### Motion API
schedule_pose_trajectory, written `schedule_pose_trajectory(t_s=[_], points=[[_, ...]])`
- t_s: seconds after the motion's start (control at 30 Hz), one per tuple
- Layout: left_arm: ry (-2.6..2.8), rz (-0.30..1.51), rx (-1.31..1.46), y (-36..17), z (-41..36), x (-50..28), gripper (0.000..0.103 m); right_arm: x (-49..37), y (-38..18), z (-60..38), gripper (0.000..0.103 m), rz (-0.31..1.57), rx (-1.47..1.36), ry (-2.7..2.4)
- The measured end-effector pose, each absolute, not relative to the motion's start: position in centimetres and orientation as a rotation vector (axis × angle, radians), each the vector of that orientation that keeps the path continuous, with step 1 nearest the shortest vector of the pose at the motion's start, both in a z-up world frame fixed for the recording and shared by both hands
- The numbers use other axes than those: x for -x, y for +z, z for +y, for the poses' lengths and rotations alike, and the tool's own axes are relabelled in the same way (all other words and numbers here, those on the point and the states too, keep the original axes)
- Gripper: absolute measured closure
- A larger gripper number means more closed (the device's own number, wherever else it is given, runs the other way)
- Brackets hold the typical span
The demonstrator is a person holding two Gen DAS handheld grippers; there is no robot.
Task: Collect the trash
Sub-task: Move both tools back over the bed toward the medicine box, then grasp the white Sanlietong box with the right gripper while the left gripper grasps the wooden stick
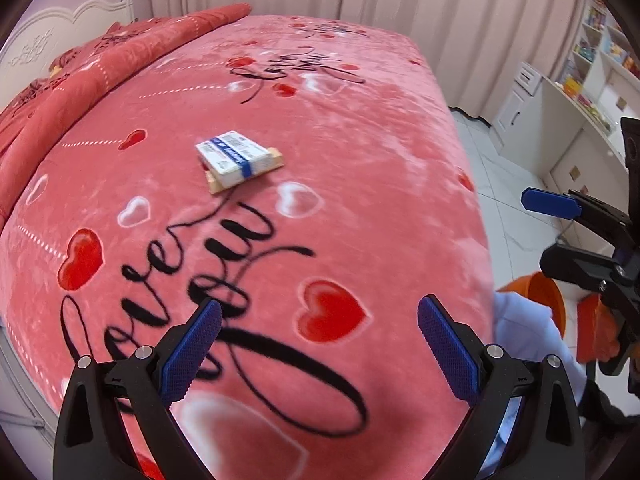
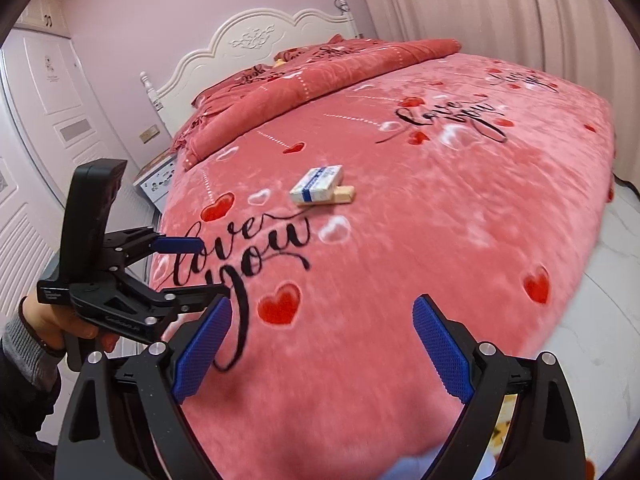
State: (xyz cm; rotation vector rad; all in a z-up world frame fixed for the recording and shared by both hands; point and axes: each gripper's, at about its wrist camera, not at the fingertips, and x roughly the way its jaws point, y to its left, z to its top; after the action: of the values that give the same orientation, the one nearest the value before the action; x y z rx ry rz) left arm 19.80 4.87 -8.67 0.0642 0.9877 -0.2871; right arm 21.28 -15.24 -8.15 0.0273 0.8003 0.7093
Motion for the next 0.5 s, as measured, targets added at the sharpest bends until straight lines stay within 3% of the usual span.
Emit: schedule_pose_trajectory(t_s=[0.5], points=[[-0.299,1.044,-0.087,-11.7,10.1,-25.6,0.006,-30.3,-10.4,-5.5,0.013,0.815,0.007,0.821]])
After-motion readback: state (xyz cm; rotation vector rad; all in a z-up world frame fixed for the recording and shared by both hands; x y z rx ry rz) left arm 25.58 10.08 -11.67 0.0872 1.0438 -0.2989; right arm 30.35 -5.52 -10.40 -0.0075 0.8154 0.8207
